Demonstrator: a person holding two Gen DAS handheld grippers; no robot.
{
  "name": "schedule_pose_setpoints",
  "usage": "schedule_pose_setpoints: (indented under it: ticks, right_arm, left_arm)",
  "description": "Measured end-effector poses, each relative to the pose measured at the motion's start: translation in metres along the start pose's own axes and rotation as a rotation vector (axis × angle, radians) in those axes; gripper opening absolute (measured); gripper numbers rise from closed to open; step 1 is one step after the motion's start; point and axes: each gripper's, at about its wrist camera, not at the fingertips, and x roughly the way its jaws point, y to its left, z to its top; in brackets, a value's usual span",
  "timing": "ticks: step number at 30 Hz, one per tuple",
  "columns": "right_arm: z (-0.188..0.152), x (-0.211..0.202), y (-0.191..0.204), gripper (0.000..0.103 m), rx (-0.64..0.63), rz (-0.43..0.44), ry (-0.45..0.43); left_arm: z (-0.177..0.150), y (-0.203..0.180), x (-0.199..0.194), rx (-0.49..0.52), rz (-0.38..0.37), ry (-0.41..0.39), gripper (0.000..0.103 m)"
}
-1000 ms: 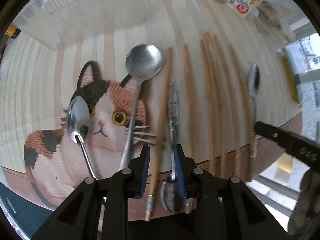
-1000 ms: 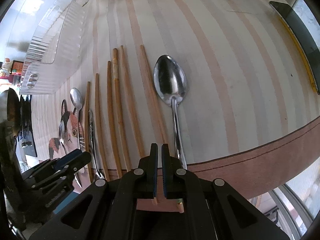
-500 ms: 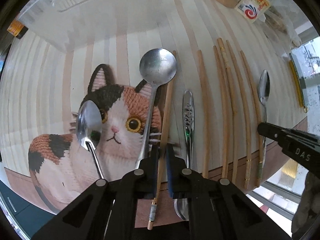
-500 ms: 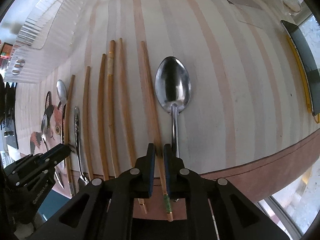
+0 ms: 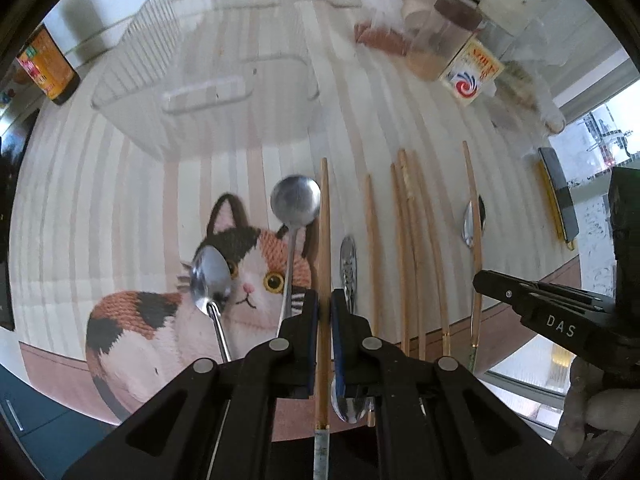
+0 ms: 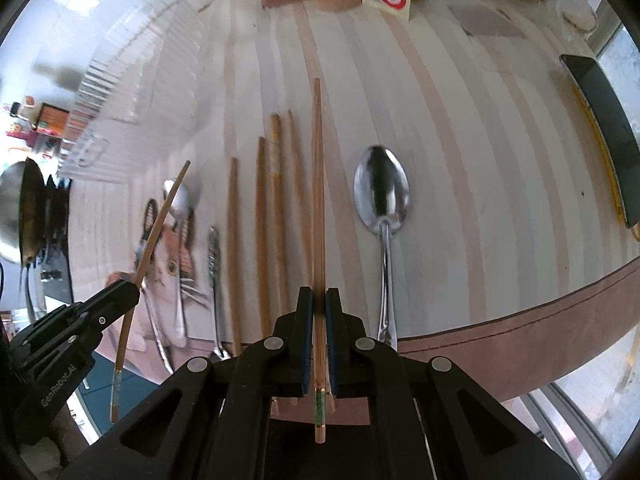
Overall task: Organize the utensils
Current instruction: 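Close the right tool on a wooden chopstick while the left tool grasps another chopstick, then carry both chopsticks into the clear plastic basket and open both tools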
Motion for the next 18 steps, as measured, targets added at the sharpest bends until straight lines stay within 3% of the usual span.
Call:
schedule_pose_setpoints:
  ticks: [9,14,18]
  right_arm:
    - [0.011,-0.027,-0.002,0.006,0.011,0.045,-0.049]
    - [0.028,-0.066,0.009,0.006,-0.005,0.095,-0.12]
    - [0.048,-0.096,0.027,0.006,-0.027,0.105,-0.175]
  left_arm:
    - [-0.002,-0.002,-0.041,-0.035,-0.032,-0.058,0.004]
    - [0.015,-0.006,-0.1,-0.042,-0.046,-0.188,0.004]
    - [0.034,-0.009,-0.142,-0.05,0.003,-0.305,0.004]
